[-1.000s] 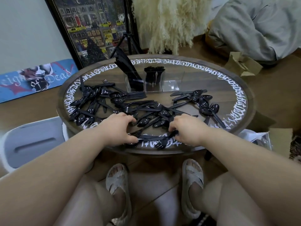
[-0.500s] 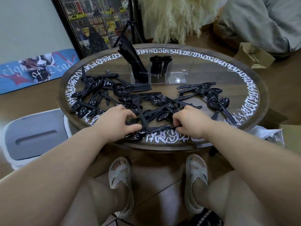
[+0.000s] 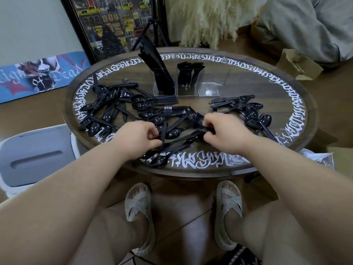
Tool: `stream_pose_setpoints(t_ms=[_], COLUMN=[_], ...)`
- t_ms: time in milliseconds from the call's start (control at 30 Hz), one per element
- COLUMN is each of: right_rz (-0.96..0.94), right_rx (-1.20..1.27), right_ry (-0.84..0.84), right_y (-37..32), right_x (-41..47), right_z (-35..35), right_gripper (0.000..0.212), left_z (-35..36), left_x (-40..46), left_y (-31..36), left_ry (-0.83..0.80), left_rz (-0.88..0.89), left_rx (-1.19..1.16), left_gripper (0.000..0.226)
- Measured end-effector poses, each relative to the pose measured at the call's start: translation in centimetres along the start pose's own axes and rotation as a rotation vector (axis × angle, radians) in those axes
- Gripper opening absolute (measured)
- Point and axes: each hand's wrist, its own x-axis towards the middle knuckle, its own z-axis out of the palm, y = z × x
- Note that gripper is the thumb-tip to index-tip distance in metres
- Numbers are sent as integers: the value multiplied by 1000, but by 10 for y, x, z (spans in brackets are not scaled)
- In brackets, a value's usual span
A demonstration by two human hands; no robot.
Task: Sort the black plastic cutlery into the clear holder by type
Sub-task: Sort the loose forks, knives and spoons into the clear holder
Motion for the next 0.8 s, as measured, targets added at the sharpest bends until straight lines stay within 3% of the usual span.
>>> stream_pose_setpoints(t_ms=[67,167,267,467,667,800], right_rz=[-39,-74,-109,-100,-113,-55], right_rx=[-30,-98,-130,-181,-225,-177], right_ry=[35,-51,-125,-116,-6,-21], right_y=[-7,-20,-34,-42,-45,-38], right_x=[7,19,33,55,57,54], right_z=[3,13,25,34,33,26], right_gripper=[18,50,56,42,16,18], left_z=[-6,-9,-7,-1,-3,-9], left_x=[0,-2,-4,-1,1,0], left_y=[-5,-12,-14,-15,-18,-23], left_ry=[28,-53,-96,-39,23,73], left_rz=[-27,-84,-103,-93,-93,-102], left_rx=[0,17,48,36,-41,-98], left_gripper=[33,47,52,41,56,57])
